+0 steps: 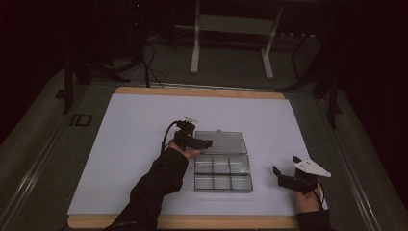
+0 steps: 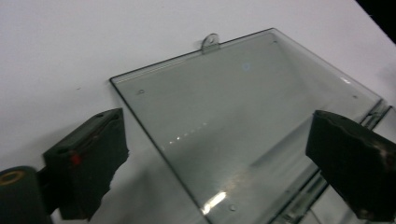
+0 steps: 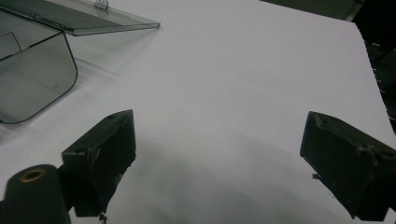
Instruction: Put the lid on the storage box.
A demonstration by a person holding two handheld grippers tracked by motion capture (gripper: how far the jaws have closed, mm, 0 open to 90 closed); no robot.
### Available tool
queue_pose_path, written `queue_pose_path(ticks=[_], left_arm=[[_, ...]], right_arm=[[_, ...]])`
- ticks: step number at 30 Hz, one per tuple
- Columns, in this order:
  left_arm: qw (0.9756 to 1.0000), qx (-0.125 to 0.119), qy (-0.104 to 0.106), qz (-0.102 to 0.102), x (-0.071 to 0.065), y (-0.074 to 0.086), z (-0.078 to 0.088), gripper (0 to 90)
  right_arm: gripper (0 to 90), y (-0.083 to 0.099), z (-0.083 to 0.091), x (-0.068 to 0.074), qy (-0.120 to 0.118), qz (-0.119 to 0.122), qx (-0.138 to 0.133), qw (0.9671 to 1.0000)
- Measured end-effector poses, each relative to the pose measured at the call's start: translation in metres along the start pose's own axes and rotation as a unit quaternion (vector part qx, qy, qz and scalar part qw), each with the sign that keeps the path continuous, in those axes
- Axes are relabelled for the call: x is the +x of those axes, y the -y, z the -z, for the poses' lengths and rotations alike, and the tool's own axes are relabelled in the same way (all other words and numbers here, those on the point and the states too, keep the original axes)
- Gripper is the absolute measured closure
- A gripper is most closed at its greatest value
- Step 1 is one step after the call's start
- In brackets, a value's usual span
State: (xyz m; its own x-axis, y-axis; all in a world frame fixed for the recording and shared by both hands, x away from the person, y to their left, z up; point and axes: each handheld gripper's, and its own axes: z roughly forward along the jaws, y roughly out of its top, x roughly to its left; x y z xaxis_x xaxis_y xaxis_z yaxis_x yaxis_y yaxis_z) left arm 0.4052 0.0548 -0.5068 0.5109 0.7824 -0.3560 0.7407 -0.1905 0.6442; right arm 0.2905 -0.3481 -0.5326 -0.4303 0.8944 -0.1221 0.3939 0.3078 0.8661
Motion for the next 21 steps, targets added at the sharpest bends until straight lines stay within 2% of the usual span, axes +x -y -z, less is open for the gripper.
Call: queue_pose_path(ticks=[3,6,7,13,15,17,21], left_arm=[[0.9999,-0.001,0.01,0.006,0.005,0.001,-0.001,16.0],[0.9997,0.006,0.015,0.015,0.009,0.003,-0.004,17.9],[0.9994,0.011,0.025,0.021,0.011,0.005,-0.005,18.0],[0.9984,0.018,0.045,0.029,0.016,0.01,-0.01,21.9],[0.9976,0.019,0.056,0.038,0.02,0.012,-0.011,24.6],[0.9971,0.014,0.063,0.041,0.023,0.013,-0.011,24.9],[0.9961,0.015,0.075,0.043,0.028,0.014,-0.009,31.8]], right_arm=[[10.3,0.0,0.0,0.0,0.0,0.001,0.001,1.0],[10.4,0.0,0.0,0.0,0.0,0.0,0.001,1.0],[10.4,0.0,0.0,0.0,0.0,0.001,0.001,1.0],[10.4,0.0,0.0,0.001,0.0,0.001,0.002,1.0],[10.4,0.0,0.0,0.001,0.001,0.003,0.002,1.0],[10.4,0.0,0.0,0.001,0.001,0.003,0.002,1.0],[10.4,0.0,-0.001,0.002,0.003,0.005,0.003,1.0]])
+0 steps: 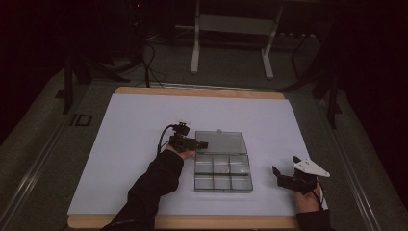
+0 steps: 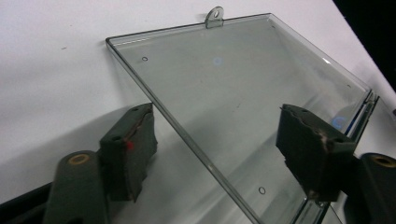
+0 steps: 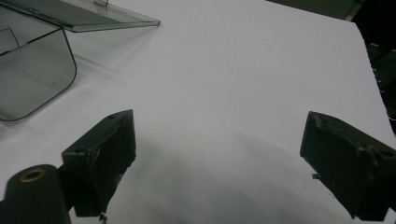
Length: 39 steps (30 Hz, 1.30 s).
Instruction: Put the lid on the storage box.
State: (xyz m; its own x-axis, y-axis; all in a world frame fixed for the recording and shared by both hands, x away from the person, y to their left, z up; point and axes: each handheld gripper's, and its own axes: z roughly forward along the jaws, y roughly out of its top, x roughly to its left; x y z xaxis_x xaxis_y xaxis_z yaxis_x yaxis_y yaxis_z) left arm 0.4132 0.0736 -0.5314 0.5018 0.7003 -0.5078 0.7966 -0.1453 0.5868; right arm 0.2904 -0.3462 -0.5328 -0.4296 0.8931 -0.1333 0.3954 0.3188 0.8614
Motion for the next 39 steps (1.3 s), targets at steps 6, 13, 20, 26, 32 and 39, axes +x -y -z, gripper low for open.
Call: queue_pose_path(ticks=[6,13,20,26,32,39], left_arm=[[0.9991,0.003,0.038,0.018,0.006,0.001,0.002,39.0],[0.9985,-0.024,0.044,-0.019,-0.001,-0.001,0.014,55.9],[0.9961,-0.052,0.044,-0.057,-0.005,-0.001,0.028,68.2],[0.9943,-0.064,0.059,-0.062,-0.005,0.001,0.035,75.0],[0.9921,-0.073,0.066,-0.079,-0.006,0.002,0.039,78.3],[0.9899,-0.079,0.068,-0.096,-0.008,0.005,0.043,81.0]], right_arm=[[10.4,0.0,0.0,0.0,0.0,-0.001,0.002,1.0],[10.4,-0.001,-0.001,0.0,0.002,0.001,0.008,1.0],[10.4,-0.004,-0.004,0.0,-0.003,-0.002,0.027,0.9996],[10.4,-0.016,-0.001,0.001,-0.012,0.007,0.028,0.9995],[10.3,-0.042,-0.002,0.003,-0.031,0.007,0.026,0.9992],[10.3,-0.069,-0.009,0.014,-0.058,0.014,-0.001,0.9982]])
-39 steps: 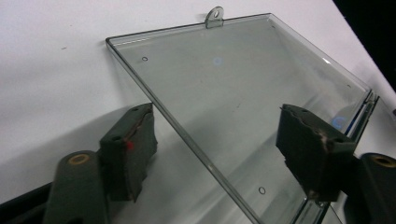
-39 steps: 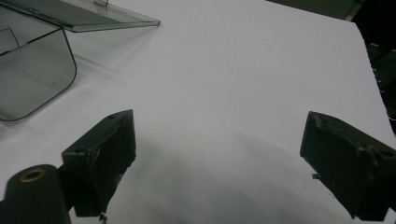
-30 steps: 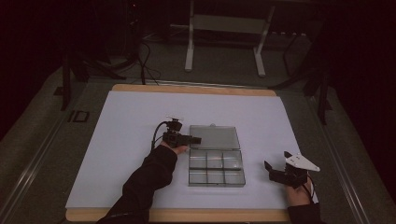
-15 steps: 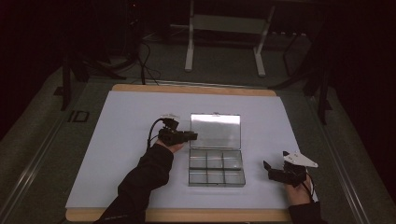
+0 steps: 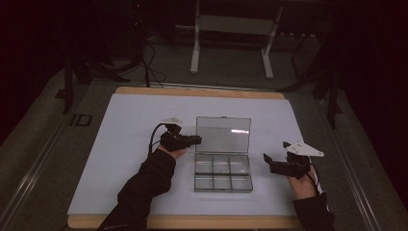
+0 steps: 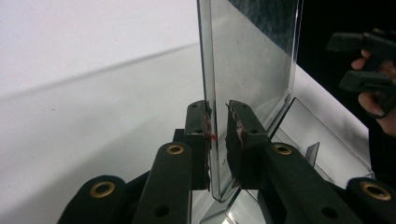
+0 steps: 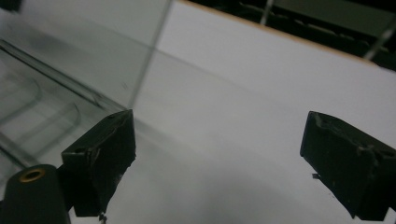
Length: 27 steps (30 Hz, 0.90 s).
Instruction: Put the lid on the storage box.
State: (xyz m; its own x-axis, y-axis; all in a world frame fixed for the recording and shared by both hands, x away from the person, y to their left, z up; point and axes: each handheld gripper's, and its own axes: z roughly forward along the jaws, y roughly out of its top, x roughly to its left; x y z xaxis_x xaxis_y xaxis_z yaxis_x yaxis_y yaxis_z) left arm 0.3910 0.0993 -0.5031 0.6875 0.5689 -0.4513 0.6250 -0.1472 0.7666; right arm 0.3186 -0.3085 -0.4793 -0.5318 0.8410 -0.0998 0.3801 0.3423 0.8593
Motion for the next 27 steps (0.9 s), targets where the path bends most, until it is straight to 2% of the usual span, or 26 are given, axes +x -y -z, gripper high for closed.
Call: queue_pose_path(ticks=[4,6,9,12,14,15,16,18,19,20,23,24,27], left_arm=[[1.0,-0.003,0.002,-0.007,-0.001,0.001,0.002,81.8],[0.9999,-0.005,0.002,-0.01,-0.001,0.001,0.002,82.0],[0.9997,-0.012,0.006,-0.019,-0.001,0.004,0.003,82.3],[0.9995,-0.016,0.007,-0.025,-0.001,0.005,0.003,82.5],[0.9993,-0.019,0.01,-0.029,-0.001,0.006,0.004,82.7],[0.9993,-0.019,0.01,-0.029,-0.001,0.006,0.004,82.8],[0.9992,-0.022,0.01,-0.031,-0.001,0.006,0.004,82.8],[0.999,-0.024,0.011,-0.036,0.0,0.007,0.004,82.9],[0.9989,-0.025,0.012,-0.037,0.0,0.007,0.004,82.9],[0.9989,-0.026,0.014,-0.038,0.0,0.007,0.005,82.9],[0.9987,-0.027,0.015,-0.04,0.0,0.008,0.005,83.1],[0.9987,-0.027,0.015,-0.04,0.0,0.008,0.005,83.1],[0.9985,-0.029,0.016,-0.044,0.001,0.008,0.005,83.1]], right_arm=[[10.3,-0.016,-0.007,0.005,-0.024,-0.004,-0.009,0.9997],[10.3,-0.02,-0.01,0.008,-0.027,-0.005,-0.007,0.9996],[10.3,-0.034,-0.021,0.015,-0.053,-0.013,-0.013,0.9984],[10.5,-0.041,-0.029,0.019,-0.061,-0.016,-0.017,0.9978],[17.2,-0.045,-0.033,0.02,-0.059,-0.019,-0.018,0.9979],[20.9,-0.047,-0.035,0.02,-0.072,-0.021,-0.018,0.997],[24.0,-0.048,-0.037,0.021,-0.074,-0.023,-0.017,0.9968],[34.2,-0.049,-0.039,0.021,-0.076,-0.021,-0.016,0.9968],[37.2,-0.05,-0.04,0.02,-0.075,-0.025,-0.014,0.9968],[43.8,-0.05,-0.042,0.02,-0.082,-0.029,-0.013,0.9962],[54.3,-0.051,-0.046,0.018,-0.088,-0.035,-0.009,0.9954],[54.3,-0.051,-0.046,0.018,-0.088,-0.035,-0.009,0.9954],[66.2,-0.051,-0.051,0.017,-0.09,-0.035,0.001,0.9953]])
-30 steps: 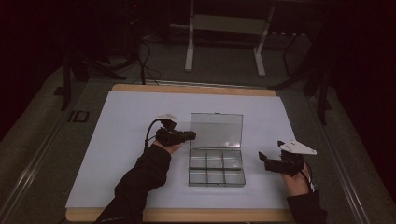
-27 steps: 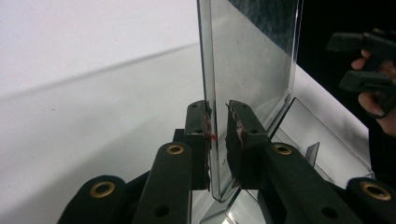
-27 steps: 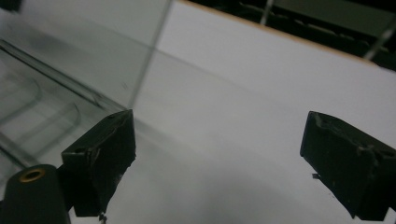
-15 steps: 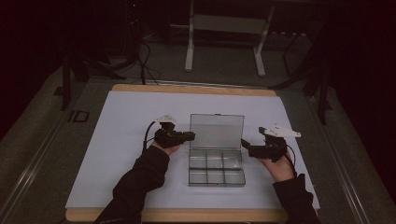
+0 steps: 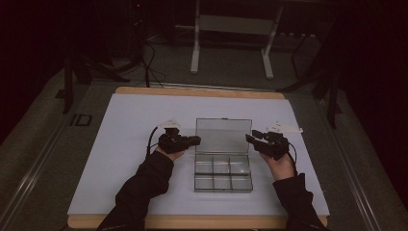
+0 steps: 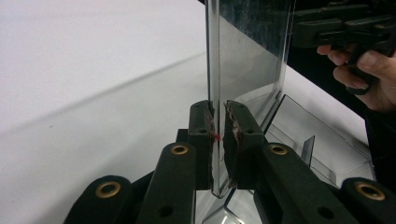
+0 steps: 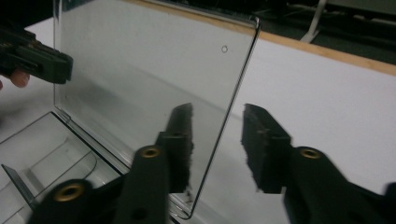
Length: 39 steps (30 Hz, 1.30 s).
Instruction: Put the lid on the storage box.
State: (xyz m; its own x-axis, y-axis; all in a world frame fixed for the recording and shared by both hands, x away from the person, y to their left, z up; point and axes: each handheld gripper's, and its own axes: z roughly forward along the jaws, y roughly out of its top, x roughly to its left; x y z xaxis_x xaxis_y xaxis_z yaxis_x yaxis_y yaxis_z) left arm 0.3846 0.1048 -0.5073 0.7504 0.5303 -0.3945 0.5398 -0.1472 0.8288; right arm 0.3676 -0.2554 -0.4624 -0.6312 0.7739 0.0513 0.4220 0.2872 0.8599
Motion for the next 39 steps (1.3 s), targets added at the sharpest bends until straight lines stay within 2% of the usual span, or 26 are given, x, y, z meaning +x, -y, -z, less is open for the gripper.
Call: queue_pose_path(ticks=[4,11,18,23,28,39], left_arm=[[1.0,-0.001,0.0,-0.003,0.0,0.0,0.0,83.1],[1.0,-0.002,-0.001,-0.004,-0.001,-0.001,0.003,82.8],[0.9997,-0.003,-0.011,-0.02,-0.007,-0.002,0.01,82.8],[0.9996,-0.005,-0.016,-0.025,-0.011,-0.001,0.016,83.5],[0.9994,0.001,-0.015,-0.033,-0.014,0.0,0.019,84.7],[0.9985,0.007,-0.019,-0.05,-0.025,0.003,0.025,85.4]], right_arm=[[74.3,-0.001,-0.004,0.001,-0.004,0.008,0.014,0.9999],[79.8,-0.001,-0.003,-0.001,-0.005,0.011,0.021,0.9997],[82.1,0.0,0.003,0.0,-0.015,0.021,0.019,0.9995],[83.5,0.003,0.007,0.0,-0.021,0.025,0.019,0.9993],[85.1,0.006,0.012,-0.001,-0.035,0.024,0.016,0.999],[85.6,0.011,0.025,0.005,-0.047,0.043,0.007,0.9979]])
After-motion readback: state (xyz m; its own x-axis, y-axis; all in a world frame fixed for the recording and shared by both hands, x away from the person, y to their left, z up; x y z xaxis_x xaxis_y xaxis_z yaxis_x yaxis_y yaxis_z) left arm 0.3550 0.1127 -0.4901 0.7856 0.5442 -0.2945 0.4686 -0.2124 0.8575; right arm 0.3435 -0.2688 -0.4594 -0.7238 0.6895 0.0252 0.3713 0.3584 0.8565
